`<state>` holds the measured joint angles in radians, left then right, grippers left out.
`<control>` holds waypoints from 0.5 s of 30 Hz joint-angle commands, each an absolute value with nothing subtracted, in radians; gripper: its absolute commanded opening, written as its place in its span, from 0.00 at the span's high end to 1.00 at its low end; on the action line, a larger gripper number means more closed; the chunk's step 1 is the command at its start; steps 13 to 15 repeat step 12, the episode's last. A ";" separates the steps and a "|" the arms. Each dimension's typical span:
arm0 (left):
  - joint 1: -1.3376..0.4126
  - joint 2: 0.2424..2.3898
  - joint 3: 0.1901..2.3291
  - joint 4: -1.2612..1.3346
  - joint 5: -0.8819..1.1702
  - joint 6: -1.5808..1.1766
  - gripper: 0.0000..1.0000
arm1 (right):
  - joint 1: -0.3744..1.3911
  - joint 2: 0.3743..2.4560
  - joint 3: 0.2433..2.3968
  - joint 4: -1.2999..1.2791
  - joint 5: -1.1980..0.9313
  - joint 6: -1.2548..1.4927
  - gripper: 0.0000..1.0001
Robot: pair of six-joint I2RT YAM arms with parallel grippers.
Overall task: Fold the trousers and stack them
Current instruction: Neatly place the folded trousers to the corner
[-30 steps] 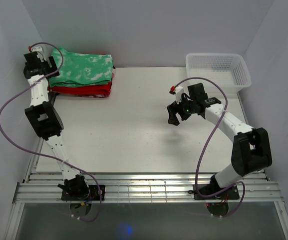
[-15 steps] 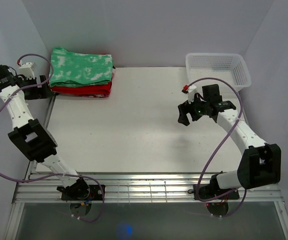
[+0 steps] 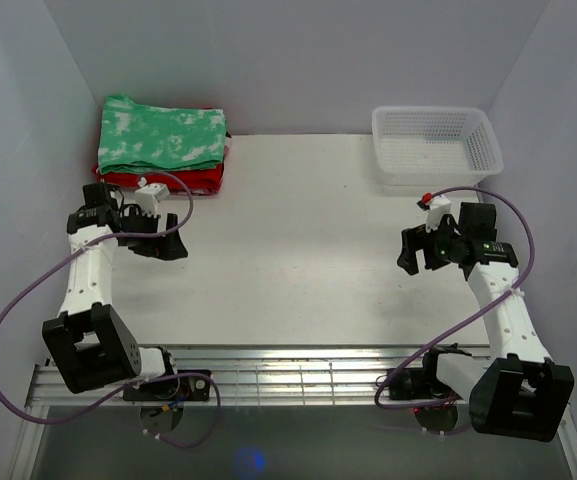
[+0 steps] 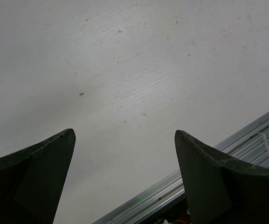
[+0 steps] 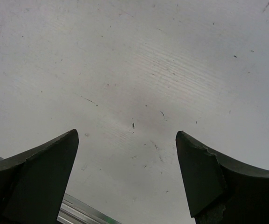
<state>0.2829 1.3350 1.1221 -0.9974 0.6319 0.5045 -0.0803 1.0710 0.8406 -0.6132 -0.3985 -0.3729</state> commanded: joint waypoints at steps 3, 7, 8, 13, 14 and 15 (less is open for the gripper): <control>0.295 1.289 1.112 -0.893 0.670 0.423 0.02 | -0.083 1.019 0.793 -0.629 -0.445 -0.334 0.10; 0.295 1.264 1.109 -0.864 0.655 0.411 0.02 | -0.083 1.005 0.795 -0.627 -0.451 -0.330 0.10; 0.295 1.267 1.112 -0.865 0.655 0.408 0.02 | -0.083 1.000 0.793 -0.629 -0.453 -0.328 0.10; 0.295 1.284 1.141 -0.879 0.666 0.399 0.02 | -0.083 0.996 0.796 -0.632 -0.456 -0.331 0.10; 0.295 1.284 1.141 -0.879 0.666 0.399 0.02 | -0.083 0.996 0.796 -0.632 -0.456 -0.331 0.10; 0.295 1.284 1.141 -0.879 0.666 0.399 0.02 | -0.083 0.996 0.796 -0.632 -0.456 -0.331 0.10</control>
